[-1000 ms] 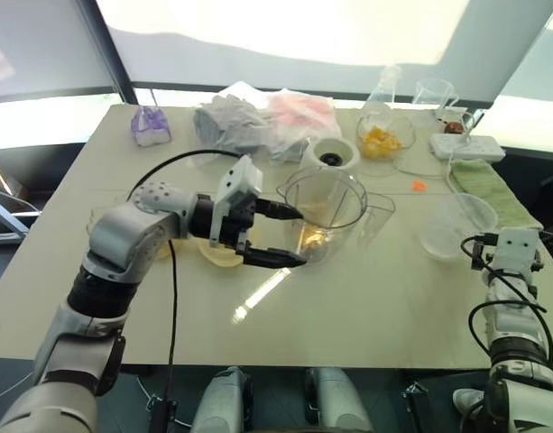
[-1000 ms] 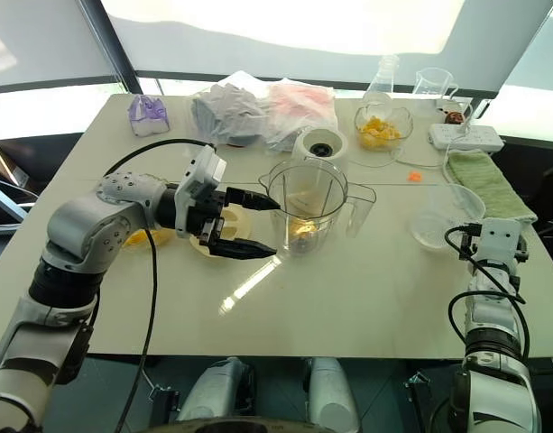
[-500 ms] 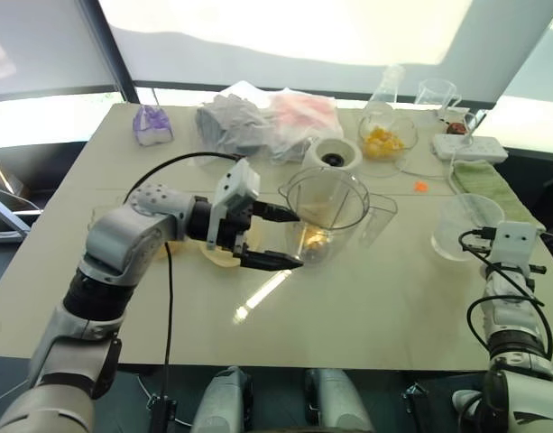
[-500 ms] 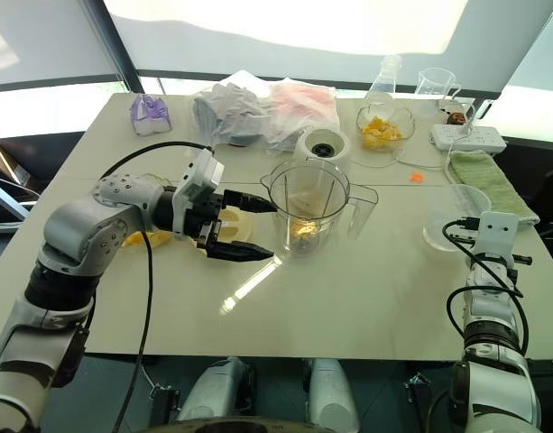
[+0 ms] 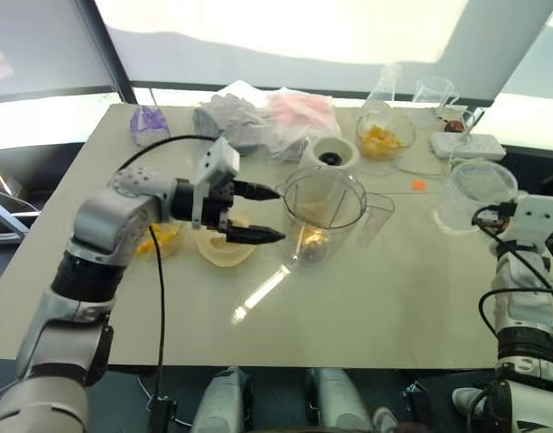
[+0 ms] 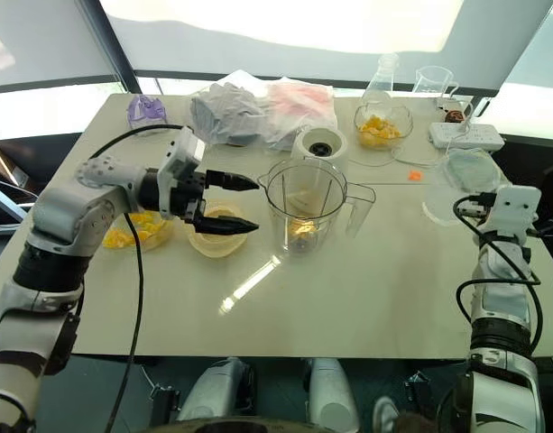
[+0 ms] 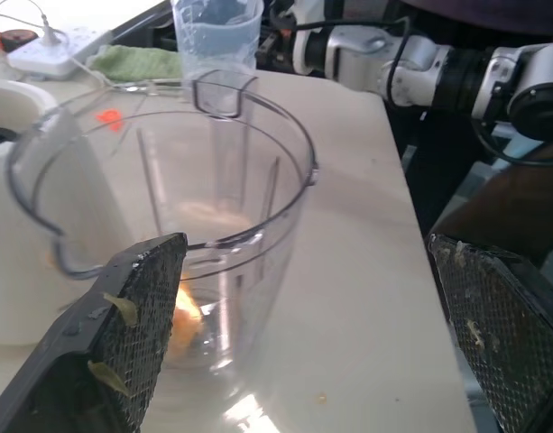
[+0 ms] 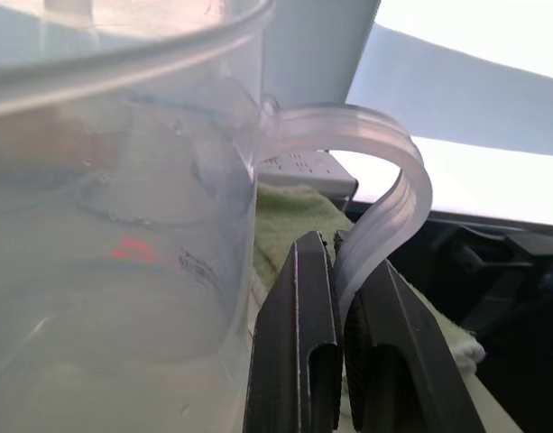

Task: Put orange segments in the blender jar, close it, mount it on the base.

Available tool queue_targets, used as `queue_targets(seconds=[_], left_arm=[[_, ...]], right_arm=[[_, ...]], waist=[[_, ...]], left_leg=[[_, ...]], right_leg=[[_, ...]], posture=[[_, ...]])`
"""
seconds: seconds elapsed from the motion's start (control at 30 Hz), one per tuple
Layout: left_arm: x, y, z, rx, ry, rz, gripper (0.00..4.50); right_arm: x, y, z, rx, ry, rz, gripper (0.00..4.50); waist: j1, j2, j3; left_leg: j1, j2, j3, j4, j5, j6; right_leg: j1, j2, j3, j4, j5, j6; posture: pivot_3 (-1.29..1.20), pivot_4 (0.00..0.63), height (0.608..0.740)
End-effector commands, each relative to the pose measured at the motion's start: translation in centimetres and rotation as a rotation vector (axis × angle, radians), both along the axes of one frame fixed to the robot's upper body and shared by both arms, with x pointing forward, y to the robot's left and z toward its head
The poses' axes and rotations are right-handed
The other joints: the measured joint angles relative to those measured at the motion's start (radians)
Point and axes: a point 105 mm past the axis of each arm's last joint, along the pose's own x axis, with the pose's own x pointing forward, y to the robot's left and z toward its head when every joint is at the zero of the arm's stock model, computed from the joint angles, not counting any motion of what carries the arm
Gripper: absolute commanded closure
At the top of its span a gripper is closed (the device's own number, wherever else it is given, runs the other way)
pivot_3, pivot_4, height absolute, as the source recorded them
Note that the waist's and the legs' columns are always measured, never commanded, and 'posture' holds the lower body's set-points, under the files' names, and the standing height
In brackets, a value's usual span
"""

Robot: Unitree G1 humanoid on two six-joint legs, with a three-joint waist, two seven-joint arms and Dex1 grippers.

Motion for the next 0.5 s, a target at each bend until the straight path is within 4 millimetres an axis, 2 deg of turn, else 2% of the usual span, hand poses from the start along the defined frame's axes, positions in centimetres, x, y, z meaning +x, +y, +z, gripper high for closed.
queue_targets(seconds=[0.03, 0.2, 0.5], left_arm=[[0.9, 0.9, 1.2, -0.011, -0.056, 0.029, 0.0], [2.1, 1.8, 1.3, -0.005, -0.074, 0.069, 0.0], [3.2, 2.9, 2.1, -0.012, -0.102, 0.12, 0.0]], right_arm=[[0.3, 2.0, 6.5, -0.07, -0.145, 0.097, 4.46], [0.7, 5.3, 10.9, -0.163, -0.173, 0.244, 4.46], [1.2, 9.7, 14.9, -0.299, -0.176, 0.436, 4.46]], waist=[[0.0, 0.0, 0.0], [0.004, 0.0, 0.0], [0.005, 0.0, 0.001]], left_leg=[[0.0, 0.0, 0.0, 0.0, 0.0, 0.0], [-0.001, 0.0, 0.0, -0.001, 0.0, 0.0], [-0.002, 0.0, 0.001, -0.001, 0.0, 0.0]], right_leg=[[0.0, 0.0, 0.0, 0.0, 0.0, 0.0], [-0.002, 0.0, -0.001, 0.0, 0.0, 0.002], [-0.002, -0.001, -0.001, -0.001, 0.0, 0.002]], posture=[[0.0, 0.15, 0.74], [0.0, 0.15, 0.74], [0.0, 0.15, 0.74]])
